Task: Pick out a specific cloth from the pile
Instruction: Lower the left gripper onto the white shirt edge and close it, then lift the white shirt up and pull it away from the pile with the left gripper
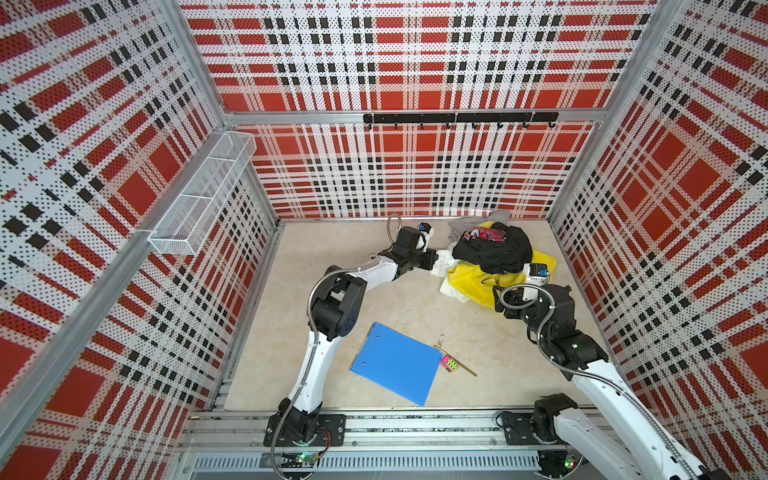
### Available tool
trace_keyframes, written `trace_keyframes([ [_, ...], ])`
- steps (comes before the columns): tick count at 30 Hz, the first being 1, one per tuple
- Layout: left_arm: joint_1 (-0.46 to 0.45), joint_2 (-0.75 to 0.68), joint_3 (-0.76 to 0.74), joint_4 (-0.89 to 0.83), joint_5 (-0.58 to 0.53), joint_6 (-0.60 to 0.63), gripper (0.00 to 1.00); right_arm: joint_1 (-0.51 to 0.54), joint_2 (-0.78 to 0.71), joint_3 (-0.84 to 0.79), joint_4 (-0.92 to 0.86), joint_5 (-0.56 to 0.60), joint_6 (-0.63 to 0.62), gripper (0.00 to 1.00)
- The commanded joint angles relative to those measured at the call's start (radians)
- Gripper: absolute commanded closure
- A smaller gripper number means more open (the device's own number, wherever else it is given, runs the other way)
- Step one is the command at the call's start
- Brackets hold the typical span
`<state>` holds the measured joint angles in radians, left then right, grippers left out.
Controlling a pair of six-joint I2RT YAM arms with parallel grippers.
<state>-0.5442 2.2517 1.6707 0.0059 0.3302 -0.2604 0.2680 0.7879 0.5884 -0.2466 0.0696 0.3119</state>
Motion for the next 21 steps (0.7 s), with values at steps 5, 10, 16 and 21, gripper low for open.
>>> trace_keyframes([
  [5,0.000,-0.302,-0.125,0.038,-0.056,0.048,1.00,0.003,-0.015,-0.058,0.060,0.031,0.036,0.18],
  [10,-0.004,-0.385,-0.142,-0.014,-0.051,0.077,1.00,0.003,0.067,-0.094,0.157,0.007,0.067,0.18],
  [16,-0.010,-0.428,-0.118,-0.054,-0.060,0.075,1.00,0.004,0.105,-0.143,0.292,-0.060,0.132,0.19],
  [21,-0.015,-0.488,-0.111,-0.077,-0.095,0.102,1.00,0.005,0.189,-0.098,0.283,-0.087,0.109,0.19],
])
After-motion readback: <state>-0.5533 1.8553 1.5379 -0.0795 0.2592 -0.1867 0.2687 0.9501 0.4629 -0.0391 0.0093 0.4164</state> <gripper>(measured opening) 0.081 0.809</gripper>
